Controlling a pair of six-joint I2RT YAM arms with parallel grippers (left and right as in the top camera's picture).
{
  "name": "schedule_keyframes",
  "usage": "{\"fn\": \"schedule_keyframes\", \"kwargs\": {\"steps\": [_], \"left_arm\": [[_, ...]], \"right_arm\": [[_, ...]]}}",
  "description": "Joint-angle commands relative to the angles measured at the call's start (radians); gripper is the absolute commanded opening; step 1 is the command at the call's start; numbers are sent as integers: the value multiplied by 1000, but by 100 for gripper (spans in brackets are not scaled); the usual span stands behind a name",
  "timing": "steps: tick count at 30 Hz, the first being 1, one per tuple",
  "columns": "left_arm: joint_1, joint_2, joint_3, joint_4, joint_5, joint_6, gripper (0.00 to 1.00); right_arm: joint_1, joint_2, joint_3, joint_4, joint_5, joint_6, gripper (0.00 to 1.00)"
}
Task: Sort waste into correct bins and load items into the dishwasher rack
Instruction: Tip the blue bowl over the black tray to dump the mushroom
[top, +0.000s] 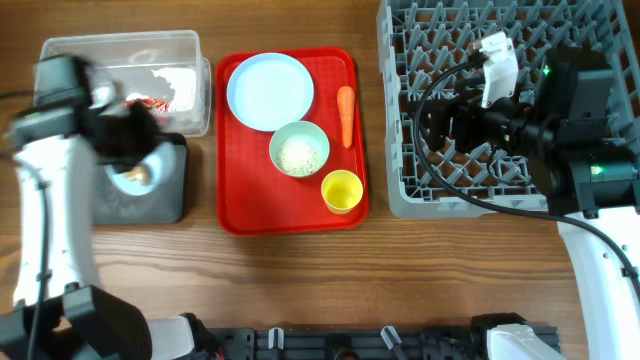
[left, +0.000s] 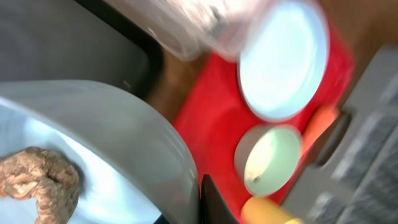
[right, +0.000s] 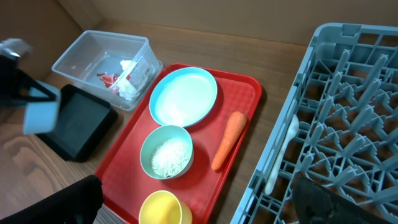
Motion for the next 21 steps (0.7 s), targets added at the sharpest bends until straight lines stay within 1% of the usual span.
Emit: {"fn": "schedule_keyframes", "kwargs": {"steps": [1,3,5,7,8,11,14,15,17,21], "left_arm": [[205,-8,11,23,303,58,4],[286,-4,11,43,364,78,4],[348,10,9,65,378,100,4],[381,30,2,92,381,106,4],[395,48,-6,114,413,106,4],[405,100,-22,175,571,112,4],[404,166,-22,213,773,175,4],[404,184,-22,212,815,192,4],[404,219,-22,199,879,243,4],[404,261,-22,161,895,298,4]], "right_arm": [[-3,5,16,-2,-9,1,100],[-3,5,16,-1,-9,2,100],[-3,5,16,0,-9,2,100],[-3,5,16,0,-9,2,100],[-3,5,16,1,-9,2,100],[-3,5,16,7,-9,2,100],[-3,5,16,8,-9,4,100],[-3,5,16,6,-9,4,100],[-3,5,16,2,-9,4,100],[-3,5,16,2,-9,4,100]]}}
